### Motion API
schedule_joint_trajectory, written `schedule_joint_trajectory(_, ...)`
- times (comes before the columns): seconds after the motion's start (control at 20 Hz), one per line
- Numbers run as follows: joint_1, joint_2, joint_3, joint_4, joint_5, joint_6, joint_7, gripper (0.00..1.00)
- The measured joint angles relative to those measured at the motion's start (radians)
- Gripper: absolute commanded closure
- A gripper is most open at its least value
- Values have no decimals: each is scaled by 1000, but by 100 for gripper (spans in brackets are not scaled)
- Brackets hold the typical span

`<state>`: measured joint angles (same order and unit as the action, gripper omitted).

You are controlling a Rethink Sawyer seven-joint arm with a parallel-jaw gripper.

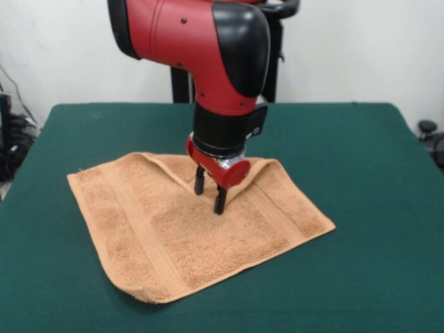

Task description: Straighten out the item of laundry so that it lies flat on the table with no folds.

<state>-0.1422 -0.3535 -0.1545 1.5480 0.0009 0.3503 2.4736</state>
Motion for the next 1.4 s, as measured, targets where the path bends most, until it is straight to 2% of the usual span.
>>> schedule_joint_trajectory(1.4,33,2,-25,3,1,-15,0,0)
